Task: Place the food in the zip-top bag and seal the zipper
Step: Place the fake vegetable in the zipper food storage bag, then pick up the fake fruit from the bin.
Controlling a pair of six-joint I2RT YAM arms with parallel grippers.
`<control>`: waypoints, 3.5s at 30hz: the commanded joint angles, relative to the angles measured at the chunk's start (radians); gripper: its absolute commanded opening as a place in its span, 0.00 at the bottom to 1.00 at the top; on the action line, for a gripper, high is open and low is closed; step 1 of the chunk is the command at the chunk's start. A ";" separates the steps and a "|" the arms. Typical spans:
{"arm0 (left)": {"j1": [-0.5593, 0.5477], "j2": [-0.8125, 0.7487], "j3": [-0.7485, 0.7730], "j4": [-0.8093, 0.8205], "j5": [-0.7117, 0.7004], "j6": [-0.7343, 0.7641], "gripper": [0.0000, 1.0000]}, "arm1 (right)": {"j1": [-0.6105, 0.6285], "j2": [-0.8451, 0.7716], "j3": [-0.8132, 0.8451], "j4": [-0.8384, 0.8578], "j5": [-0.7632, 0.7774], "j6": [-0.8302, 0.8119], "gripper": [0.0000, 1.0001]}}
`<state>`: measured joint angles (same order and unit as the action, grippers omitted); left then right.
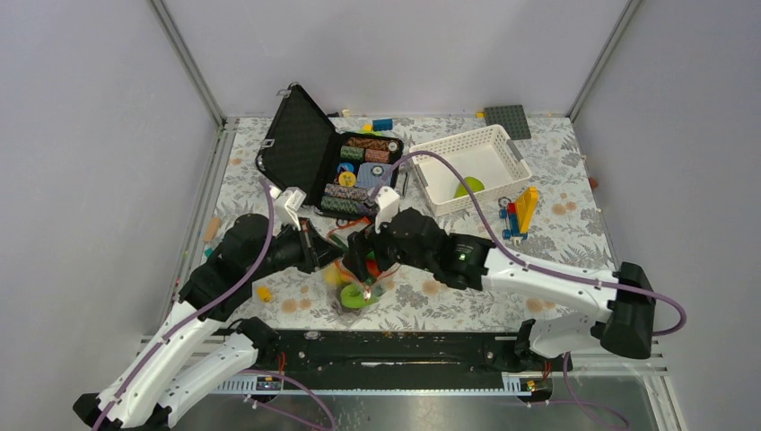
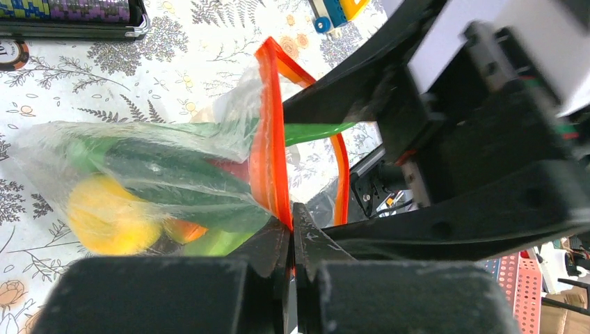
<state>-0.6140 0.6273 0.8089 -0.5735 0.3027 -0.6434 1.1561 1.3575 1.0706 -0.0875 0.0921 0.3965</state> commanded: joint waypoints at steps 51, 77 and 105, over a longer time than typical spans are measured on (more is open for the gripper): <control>0.004 0.016 0.005 0.110 -0.002 0.023 0.01 | -0.886 1.022 1.191 -0.964 0.169 -0.192 1.00; 0.004 0.019 0.006 0.115 -0.003 0.031 0.01 | -0.897 0.996 1.042 -0.997 0.072 -0.245 1.00; 0.005 -0.005 0.012 0.100 -0.024 0.033 0.01 | -0.897 1.013 1.074 -1.005 -0.009 -0.176 0.50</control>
<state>-0.6140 0.6437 0.8070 -0.5369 0.2981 -0.6247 0.2615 2.3779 2.1139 -1.0729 0.1036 0.2001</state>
